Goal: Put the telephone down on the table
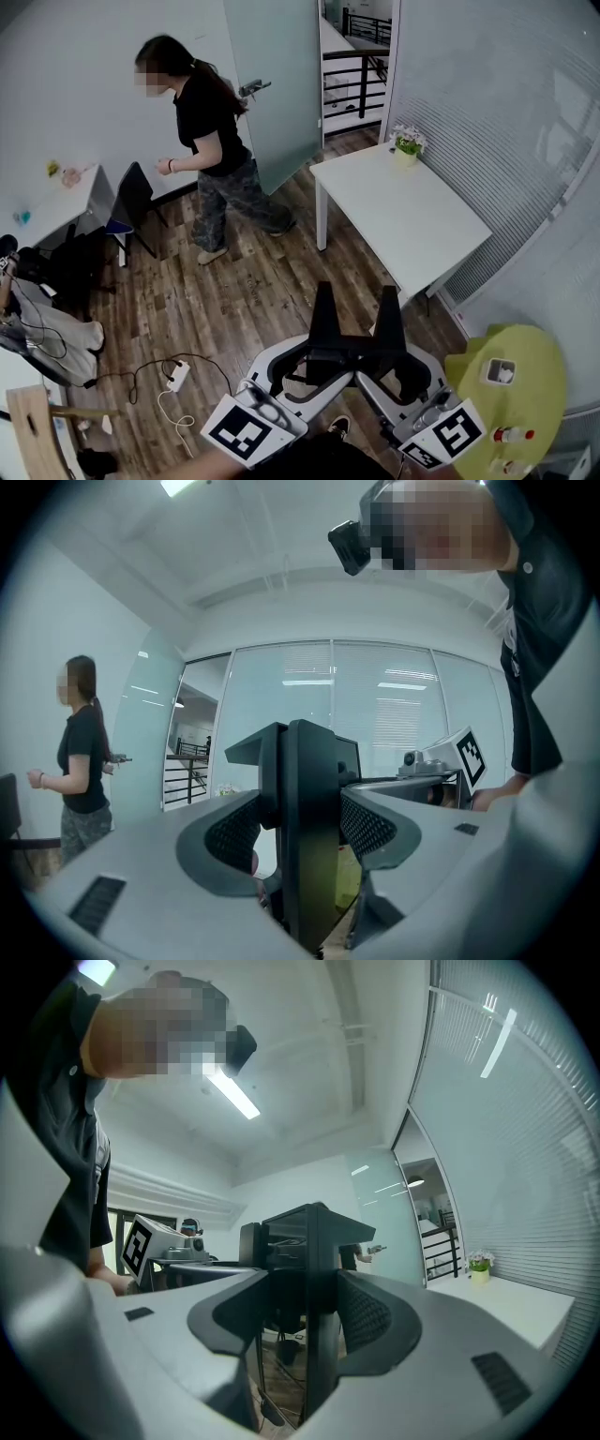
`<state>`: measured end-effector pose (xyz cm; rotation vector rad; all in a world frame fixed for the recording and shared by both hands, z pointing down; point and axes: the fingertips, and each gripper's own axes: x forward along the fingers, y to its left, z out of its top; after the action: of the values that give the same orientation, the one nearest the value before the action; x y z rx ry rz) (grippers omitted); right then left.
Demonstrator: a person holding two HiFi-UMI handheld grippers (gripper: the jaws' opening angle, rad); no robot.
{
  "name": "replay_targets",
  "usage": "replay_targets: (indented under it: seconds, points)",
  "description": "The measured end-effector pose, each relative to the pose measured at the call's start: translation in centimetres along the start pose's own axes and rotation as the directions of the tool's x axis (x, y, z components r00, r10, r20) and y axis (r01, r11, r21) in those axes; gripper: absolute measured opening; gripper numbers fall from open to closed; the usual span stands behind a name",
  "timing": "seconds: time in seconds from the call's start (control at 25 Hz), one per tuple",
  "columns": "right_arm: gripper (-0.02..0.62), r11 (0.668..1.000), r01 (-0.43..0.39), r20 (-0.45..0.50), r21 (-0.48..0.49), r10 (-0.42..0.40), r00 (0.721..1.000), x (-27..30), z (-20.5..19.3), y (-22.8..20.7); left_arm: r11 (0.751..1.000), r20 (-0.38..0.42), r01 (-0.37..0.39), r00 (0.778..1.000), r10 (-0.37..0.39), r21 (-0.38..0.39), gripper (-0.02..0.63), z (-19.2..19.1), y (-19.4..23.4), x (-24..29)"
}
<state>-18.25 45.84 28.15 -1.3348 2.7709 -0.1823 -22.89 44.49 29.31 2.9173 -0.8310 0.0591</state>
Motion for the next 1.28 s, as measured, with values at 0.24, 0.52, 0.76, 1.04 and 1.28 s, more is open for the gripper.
replay_targets:
  seconds: [0.24, 0.52, 0.76, 1.04, 1.28]
  points:
    - [0.238, 1.0, -0.025, -0.01, 0.006, 0.025, 1.0, -0.1, 1.8, -3.1, 1.0, -0.006, -0.027, 1.0, 0.027, -0.011, 0.273, 1.7, 0.0, 3.1]
    - [0.238, 0.998, -0.067, -0.014, 0.004, 0.067, 0.998, -0.4, 0.6, -4.4, 0.997, -0.008, -0.071, 0.997, 0.071, -0.013, 0.273, 0.2, -0.1, 4.2]
    - [0.238, 0.997, -0.082, -0.015, 0.007, 0.082, 0.996, 1.9, 0.7, -4.8, 0.997, 0.006, -0.082, 0.997, 0.082, -0.008, 0.273, 0.7, 2.2, 4.3]
    - [0.238, 0.997, -0.073, -0.036, 0.006, 0.073, 0.997, 8.4, 0.4, -7.4, 0.997, 0.013, -0.076, 0.997, 0.076, -0.024, 0.273, 0.7, 8.9, 6.1]
    - [0.238, 0.998, -0.058, -0.032, 0.0, 0.058, 0.998, 14.5, -0.1, -7.9, 0.998, 0.018, -0.061, 0.998, 0.062, -0.031, 0.273, 0.7, 15.0, 5.9]
